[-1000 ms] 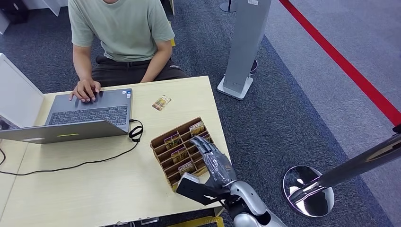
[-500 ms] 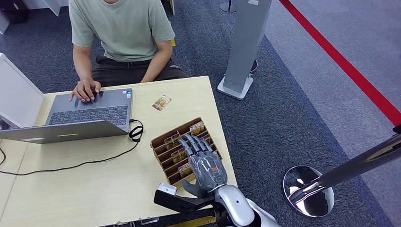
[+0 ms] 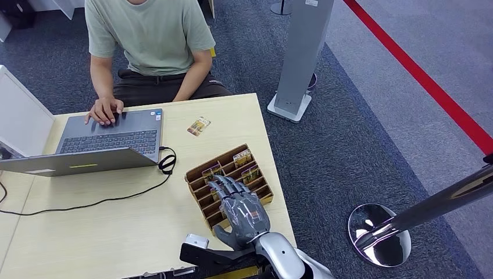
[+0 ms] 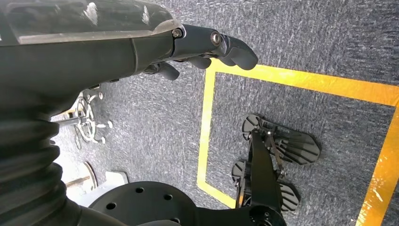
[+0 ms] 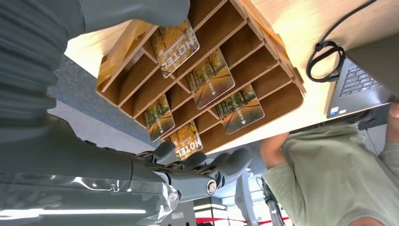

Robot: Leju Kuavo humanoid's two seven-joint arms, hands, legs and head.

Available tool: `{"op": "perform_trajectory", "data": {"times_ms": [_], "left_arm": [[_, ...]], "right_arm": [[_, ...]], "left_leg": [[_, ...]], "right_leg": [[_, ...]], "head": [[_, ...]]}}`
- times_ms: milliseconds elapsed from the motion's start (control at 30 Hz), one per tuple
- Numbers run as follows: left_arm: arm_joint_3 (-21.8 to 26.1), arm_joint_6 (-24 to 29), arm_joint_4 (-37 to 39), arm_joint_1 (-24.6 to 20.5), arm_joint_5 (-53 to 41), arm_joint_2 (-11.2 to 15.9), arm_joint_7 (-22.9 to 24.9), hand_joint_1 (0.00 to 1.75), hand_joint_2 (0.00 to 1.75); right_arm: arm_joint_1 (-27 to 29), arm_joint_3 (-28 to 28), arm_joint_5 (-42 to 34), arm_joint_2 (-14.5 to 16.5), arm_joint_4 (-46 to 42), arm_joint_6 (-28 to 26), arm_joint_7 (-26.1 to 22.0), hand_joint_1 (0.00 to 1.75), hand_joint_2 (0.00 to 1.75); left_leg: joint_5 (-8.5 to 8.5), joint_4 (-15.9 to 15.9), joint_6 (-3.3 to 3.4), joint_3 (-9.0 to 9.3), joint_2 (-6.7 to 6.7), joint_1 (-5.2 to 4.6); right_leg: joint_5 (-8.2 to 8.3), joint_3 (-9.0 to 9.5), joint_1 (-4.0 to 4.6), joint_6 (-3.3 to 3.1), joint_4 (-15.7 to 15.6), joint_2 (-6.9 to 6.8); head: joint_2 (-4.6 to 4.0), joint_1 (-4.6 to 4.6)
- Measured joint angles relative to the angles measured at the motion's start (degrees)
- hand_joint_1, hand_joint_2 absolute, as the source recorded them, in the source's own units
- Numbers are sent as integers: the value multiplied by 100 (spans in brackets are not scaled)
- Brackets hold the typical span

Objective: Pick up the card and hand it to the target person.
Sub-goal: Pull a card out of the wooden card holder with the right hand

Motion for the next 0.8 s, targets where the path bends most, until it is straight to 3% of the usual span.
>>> {"op": "perform_trajectory", "data": {"times_ms": [267,800], "left_arm": [[-5,-40,0,0,-28,-1,0,0,175],[-22,-48,0,0,-24,-2,0,0,175]], "right_arm": [[-127,34,-111,63,226,-97,77,74,175],[-166,72,-121,62,521,-134,208,69,175]], "left_leg": [[0,0,0,1,0,0],[0,0,0,1,0,0]], "right_leg": [[0,0,0,0,0,0],[0,0,0,0,0,0]], "head": [[0,1],[0,1]]}}
